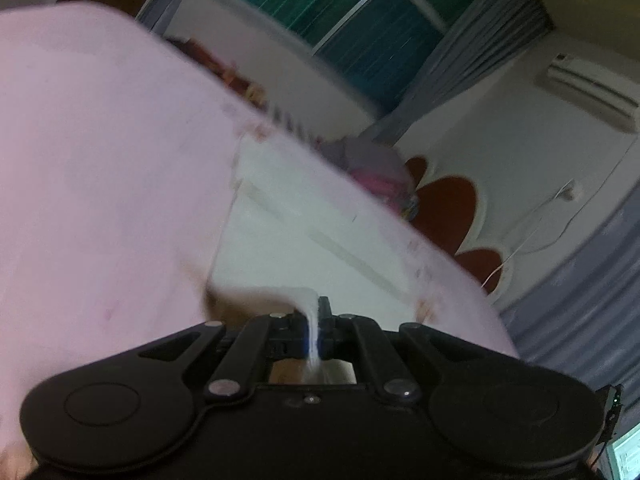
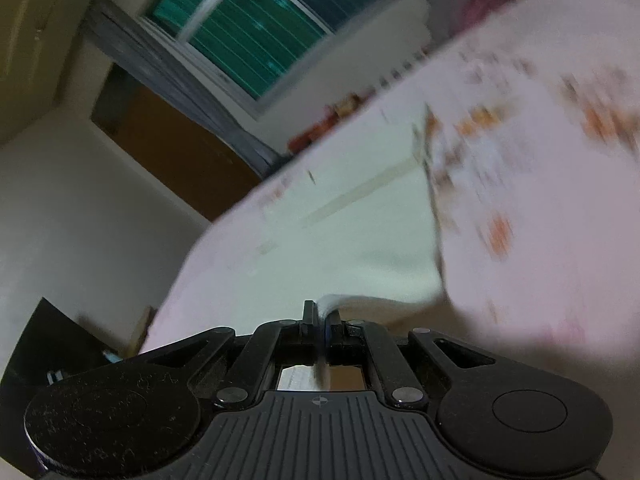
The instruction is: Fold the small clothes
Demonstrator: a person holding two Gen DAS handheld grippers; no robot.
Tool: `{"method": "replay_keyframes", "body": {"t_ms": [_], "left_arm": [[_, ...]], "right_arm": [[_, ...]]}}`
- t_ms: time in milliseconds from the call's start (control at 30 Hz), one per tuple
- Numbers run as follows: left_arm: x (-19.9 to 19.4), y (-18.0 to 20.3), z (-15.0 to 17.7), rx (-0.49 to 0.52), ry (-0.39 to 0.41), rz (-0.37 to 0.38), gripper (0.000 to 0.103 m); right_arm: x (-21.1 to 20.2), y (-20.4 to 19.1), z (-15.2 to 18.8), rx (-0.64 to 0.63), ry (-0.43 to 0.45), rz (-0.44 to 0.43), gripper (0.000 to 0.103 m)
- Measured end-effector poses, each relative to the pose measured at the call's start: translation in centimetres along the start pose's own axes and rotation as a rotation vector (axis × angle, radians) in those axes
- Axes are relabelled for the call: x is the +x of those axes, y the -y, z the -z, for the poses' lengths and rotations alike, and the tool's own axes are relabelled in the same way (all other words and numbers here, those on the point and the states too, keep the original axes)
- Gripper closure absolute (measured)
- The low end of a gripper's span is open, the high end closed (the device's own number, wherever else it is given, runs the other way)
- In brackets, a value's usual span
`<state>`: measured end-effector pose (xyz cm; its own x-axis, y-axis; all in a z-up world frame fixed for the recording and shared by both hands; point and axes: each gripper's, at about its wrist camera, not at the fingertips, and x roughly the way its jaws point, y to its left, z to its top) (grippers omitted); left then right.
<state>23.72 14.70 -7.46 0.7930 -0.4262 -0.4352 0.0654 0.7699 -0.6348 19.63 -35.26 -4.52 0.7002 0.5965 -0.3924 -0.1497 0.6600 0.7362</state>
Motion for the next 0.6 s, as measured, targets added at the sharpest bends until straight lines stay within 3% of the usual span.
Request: {"method": "replay_keyframes", "body": {"t_ms": [167, 300, 433, 600], "left_arm": [[3.5, 2.4, -6.1, 0.003, 0.044, 0.051, 0.1], [8.8, 2.4, -11.1, -0.025, 0.014, 0.04, 0.1], [15.7, 1.4, -14.1, -0.035, -0.066, -0.015, 0.1], [22.8, -2.4, -15.3, -0.085, -0.177, -0.08, 0.1]], "right_arm": [[2.5, -1.6, -7.1, -0.019, 0.092, -0.006, 0.101], [6.7, -0.6, -13.4, 0.051, 0.151, 0.011, 0.101], [12.1, 1.7, -18.4, 0.139, 0.12, 0.059, 0.101], [18.6, 5.8, -21.3, 0.223, 0.058, 0.117, 0.101]]}}
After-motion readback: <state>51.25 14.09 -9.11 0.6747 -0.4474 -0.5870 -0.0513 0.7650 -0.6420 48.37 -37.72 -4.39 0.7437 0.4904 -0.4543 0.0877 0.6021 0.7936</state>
